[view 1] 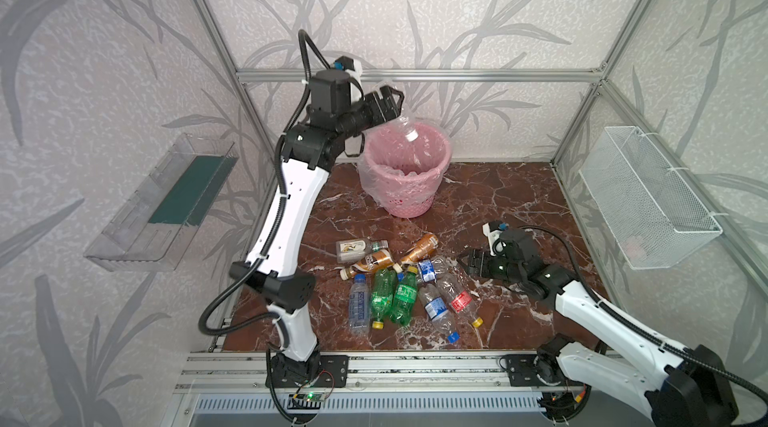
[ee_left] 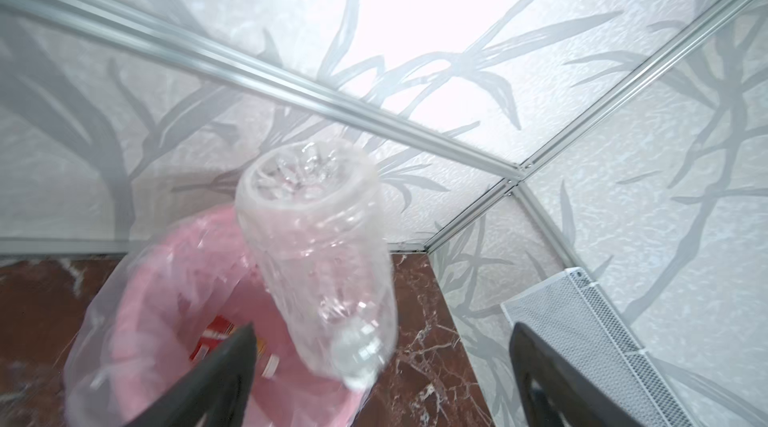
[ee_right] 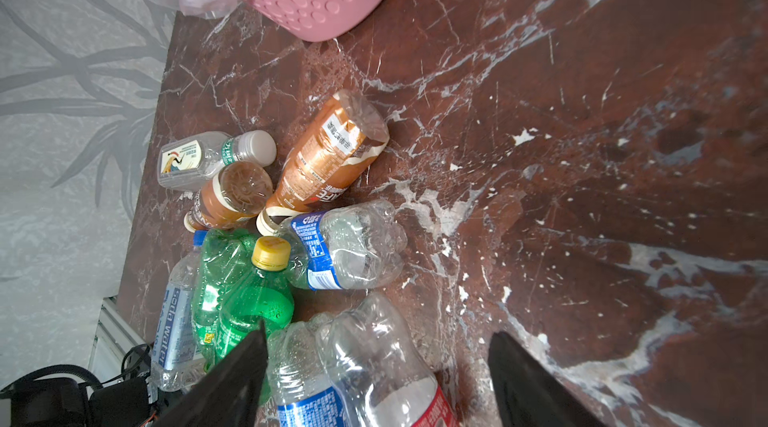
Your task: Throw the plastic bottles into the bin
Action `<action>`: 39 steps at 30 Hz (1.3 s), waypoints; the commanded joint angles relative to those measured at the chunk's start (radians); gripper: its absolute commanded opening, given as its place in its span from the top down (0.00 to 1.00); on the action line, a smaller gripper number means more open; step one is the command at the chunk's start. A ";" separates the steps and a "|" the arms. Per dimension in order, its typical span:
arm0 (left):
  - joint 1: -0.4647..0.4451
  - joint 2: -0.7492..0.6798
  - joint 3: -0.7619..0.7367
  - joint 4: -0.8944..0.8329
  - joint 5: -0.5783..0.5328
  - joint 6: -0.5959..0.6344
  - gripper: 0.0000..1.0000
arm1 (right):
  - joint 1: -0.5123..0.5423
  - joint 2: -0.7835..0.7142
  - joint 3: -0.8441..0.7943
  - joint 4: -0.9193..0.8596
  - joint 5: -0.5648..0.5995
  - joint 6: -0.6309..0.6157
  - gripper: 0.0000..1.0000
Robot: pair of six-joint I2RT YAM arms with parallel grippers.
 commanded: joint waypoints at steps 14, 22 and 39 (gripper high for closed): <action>-0.041 -0.772 -1.147 0.086 -0.224 -0.009 0.02 | -0.020 0.067 0.010 0.003 0.014 -0.010 0.15; -0.032 -1.022 -1.540 0.111 -0.258 -0.050 0.05 | -0.012 0.138 0.054 -0.116 -0.006 -0.020 0.16; 0.025 -1.170 -1.836 0.123 -0.225 -0.156 0.14 | 0.081 0.146 0.067 -0.218 0.014 -0.110 0.20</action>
